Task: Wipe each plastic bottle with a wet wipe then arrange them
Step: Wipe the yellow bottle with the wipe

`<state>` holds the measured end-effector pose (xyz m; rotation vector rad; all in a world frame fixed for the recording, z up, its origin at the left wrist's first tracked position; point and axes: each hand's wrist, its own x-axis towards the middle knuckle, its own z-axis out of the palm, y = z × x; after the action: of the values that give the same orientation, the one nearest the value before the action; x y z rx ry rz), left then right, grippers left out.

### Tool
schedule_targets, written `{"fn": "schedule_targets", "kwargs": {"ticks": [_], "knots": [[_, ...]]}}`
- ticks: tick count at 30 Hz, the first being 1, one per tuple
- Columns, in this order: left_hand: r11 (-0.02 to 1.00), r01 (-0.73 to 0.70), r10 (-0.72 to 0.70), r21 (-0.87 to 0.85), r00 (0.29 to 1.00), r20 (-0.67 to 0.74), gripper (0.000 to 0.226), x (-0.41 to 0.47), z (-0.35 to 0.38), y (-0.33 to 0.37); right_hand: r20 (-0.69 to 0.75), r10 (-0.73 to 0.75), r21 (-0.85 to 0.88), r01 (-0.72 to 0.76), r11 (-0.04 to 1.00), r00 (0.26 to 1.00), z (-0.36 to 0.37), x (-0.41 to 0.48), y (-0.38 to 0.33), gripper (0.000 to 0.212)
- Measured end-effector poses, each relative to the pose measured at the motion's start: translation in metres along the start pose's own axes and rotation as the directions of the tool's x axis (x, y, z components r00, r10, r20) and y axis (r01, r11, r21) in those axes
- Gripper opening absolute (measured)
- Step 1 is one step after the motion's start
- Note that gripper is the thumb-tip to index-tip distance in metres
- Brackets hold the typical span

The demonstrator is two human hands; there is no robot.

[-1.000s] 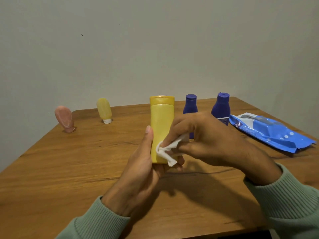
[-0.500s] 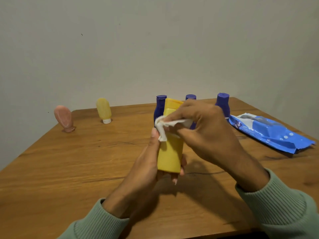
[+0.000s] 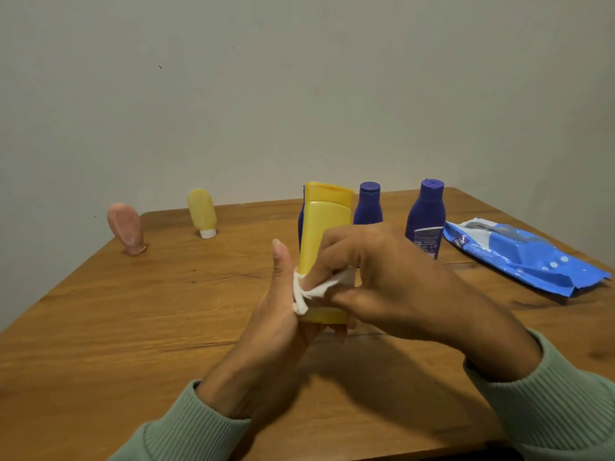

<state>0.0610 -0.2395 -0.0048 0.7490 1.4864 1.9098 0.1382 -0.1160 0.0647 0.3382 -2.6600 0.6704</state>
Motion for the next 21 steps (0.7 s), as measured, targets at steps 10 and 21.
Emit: {"fn": "schedule_targets", "kwargs": {"ticks": [10,21], "knots": [[0.998,0.024,-0.02,-0.058,0.997,0.077,0.066,0.0,0.003,0.004,-0.563,0.058,0.044,-0.039,0.998,0.825,-0.001,0.005,0.028,0.02],[0.944,0.063,-0.121,-0.324,0.979,-0.163,0.047,0.004,0.001,0.005,0.027,0.039,-0.014,-0.039,0.999,0.999,-0.001,0.0,0.003,0.017]]}}
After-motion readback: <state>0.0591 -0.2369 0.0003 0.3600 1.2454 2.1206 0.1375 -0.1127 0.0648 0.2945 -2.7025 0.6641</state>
